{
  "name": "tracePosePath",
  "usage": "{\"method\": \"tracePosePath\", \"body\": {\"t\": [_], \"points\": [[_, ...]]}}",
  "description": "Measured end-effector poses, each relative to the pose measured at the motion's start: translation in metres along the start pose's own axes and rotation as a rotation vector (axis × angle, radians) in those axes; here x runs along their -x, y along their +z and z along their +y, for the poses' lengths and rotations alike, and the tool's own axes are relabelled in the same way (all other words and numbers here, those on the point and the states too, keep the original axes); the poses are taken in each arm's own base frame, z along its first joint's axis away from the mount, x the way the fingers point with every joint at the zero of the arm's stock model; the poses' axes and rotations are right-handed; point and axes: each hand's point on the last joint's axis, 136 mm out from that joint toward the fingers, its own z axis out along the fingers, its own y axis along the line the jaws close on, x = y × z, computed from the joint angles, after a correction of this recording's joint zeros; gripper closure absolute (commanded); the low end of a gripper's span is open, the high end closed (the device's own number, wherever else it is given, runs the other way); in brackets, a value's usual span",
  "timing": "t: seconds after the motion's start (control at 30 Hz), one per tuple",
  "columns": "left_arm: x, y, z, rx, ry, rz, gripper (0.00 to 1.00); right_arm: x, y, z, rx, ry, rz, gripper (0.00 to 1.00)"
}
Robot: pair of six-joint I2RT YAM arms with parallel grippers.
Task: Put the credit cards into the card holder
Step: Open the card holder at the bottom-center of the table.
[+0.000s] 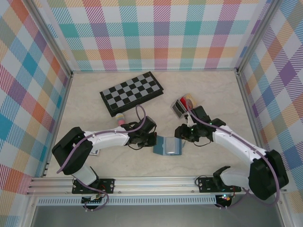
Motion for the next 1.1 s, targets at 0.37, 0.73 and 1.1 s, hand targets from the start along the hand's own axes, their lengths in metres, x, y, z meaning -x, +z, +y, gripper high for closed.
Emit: {"method": "tracePosePath", "body": {"t": [0.37,0.73,1.1], "points": [[0.002,0.0,-0.003,-0.013,-0.006,-0.006,1.0,-0.017,0.043,-0.017,-0.093,0.014,0.156,0.61],[0.002,0.0,-0.003,-0.013,-0.013,-0.006,1.0,-0.016,0.054,-0.036,-0.194,0.031,0.168,0.59],[0.002,0.001,-0.001,-0.005,-0.014,-0.01,1.0,-0.008,0.017,-0.059,-0.369,0.008,0.066,0.6]]}}
